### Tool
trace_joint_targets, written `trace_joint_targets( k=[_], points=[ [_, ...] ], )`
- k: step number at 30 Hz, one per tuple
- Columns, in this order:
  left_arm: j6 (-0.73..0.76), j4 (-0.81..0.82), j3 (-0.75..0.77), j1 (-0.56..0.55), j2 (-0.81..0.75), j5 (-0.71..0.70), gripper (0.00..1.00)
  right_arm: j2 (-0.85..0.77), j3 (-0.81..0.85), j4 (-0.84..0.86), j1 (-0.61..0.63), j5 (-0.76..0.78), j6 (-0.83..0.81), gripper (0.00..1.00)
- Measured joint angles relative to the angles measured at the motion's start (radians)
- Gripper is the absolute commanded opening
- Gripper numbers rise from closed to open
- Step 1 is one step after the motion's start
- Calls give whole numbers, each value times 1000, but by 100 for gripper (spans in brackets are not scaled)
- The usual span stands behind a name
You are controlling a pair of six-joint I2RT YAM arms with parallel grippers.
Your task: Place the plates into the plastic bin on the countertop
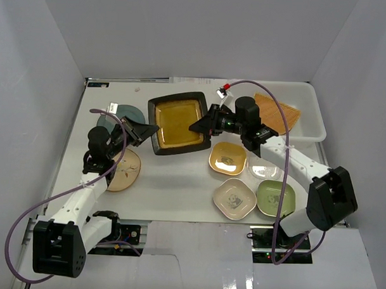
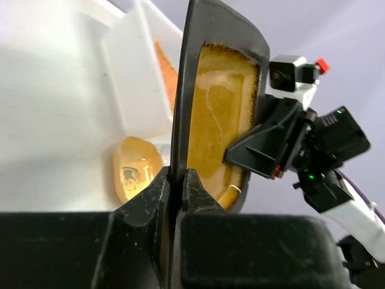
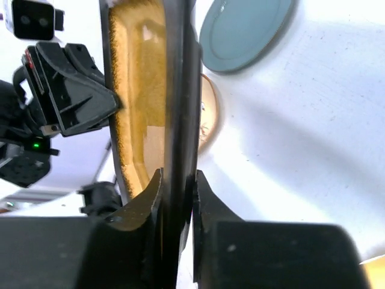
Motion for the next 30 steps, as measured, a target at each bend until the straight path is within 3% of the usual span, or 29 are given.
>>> trace_joint_targets(
  k=[1, 3, 4, 7, 14, 19, 28, 30],
  points=[
    [1, 0, 23, -4, 6, 21, 30, -20, -13, 5, -8, -1, 23, 8],
    [6, -25, 67, -12, 13, 34, 56, -54, -26, 26, -28, -14, 34, 8],
    [14, -47, 88, -11, 15, 36, 75, -72, -27, 25, -35, -8, 19, 8],
    [76, -146, 147, -7, 0, 34, 88, -111, -37, 11, -94, -24, 12, 8],
    [307, -482, 198, -7, -204, -113, 93, -119, -37, -6, -504, -49, 50, 8],
    [420, -620, 151, -24, -322, -182, 94, -68, -37, -6, -766, 10, 56, 8],
    [539, -759, 134, -139, -318, -248, 94, 248, 48, -126, -819, 65, -6, 8],
    [552, -766, 134, -156, -318, -259, 94, 299, 72, -155, -816, 70, -24, 12]
  ],
)
